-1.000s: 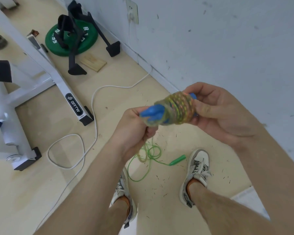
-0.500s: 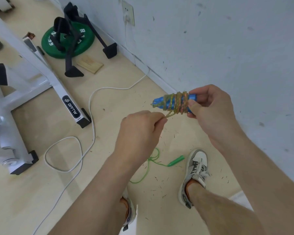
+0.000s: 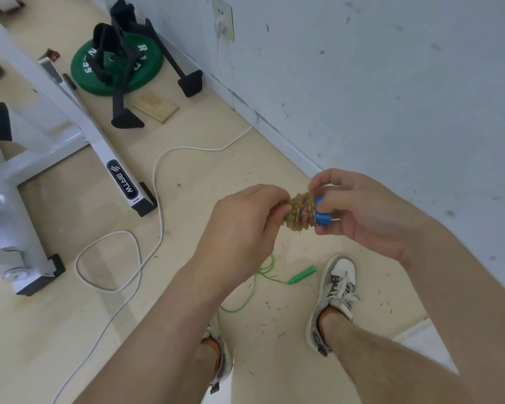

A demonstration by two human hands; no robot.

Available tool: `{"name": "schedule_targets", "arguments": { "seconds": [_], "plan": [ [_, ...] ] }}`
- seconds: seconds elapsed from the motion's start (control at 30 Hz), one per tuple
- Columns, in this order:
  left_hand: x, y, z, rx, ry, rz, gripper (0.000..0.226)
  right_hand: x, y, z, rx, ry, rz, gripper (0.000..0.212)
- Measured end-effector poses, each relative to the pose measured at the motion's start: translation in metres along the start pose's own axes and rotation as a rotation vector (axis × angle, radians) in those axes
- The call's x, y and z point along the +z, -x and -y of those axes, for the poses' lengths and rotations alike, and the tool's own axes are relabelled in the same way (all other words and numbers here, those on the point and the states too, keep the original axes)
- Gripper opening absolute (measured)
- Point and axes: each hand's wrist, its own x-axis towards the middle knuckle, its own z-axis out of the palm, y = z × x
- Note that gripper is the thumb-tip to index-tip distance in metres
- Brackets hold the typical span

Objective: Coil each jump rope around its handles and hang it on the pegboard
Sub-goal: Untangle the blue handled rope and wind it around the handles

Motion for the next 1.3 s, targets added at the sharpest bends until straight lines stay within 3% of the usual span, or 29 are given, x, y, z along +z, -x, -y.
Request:
{"name": "schedule_targets", "arguments": {
  "seconds": [0.07, 0.13, 0.2, 0.33, 0.43, 0.6, 0.8, 0.97, 1.07, 1.2, 1.3],
  "plan": [
    [0.001, -0.001, -0.002, 0.021, 0.000, 0.019, 0.010, 0.002, 0.001, 0.000, 0.022, 0.028, 0.096, 0.031],
    [0.002, 0.001, -0.003, 0.034, -0.005, 0.057, 0.011, 0.005, 0.001, -0.002, -0.009, 0.264, 0.144, 0.041],
    [0.002, 0.002, -0.003, -0.024, 0.084, 0.069, 0.012, 0.010, 0.002, -0.002, -0.069, 0.484, 0.153, 0.034],
    [-0.010, -0.001, -0.007, -0.359, 0.513, 0.058, 0.012, 0.014, 0.007, 0.001, -0.088, 0.431, 0.188, 0.025],
    [-0.018, -0.006, -0.006, -0.466, 0.707, 0.049, 0.015, 0.013, 0.008, 0.005, -0.119, 0.351, 0.213, 0.022],
    [-0.025, -0.007, -0.005, -0.489, 0.689, 0.162, 0.012, 0.008, 0.008, 0.007, -0.088, 0.250, 0.221, 0.021],
    [-0.026, -0.002, 0.000, -0.400, 0.336, 0.264, 0.014, 0.007, 0.005, 0.006, -0.031, 0.254, 0.201, 0.017],
    [-0.027, -0.005, -0.009, -0.510, 0.596, 0.017, 0.009, 0.008, 0.007, 0.004, 0.046, 0.356, 0.319, 0.021],
    [-0.025, -0.007, -0.017, -0.534, 0.713, -0.004, 0.008, 0.012, 0.006, 0.001, 0.059, 0.525, 0.347, 0.015],
    [-0.029, -0.007, -0.009, -0.574, 0.830, -0.054, 0.006, 0.010, 0.006, 0.005, 0.028, 0.506, 0.233, 0.024],
    [-0.035, -0.007, -0.001, -0.587, 0.762, 0.019, 0.006, 0.005, 0.005, 0.006, -0.024, 0.413, 0.089, 0.031]
  ]
}}
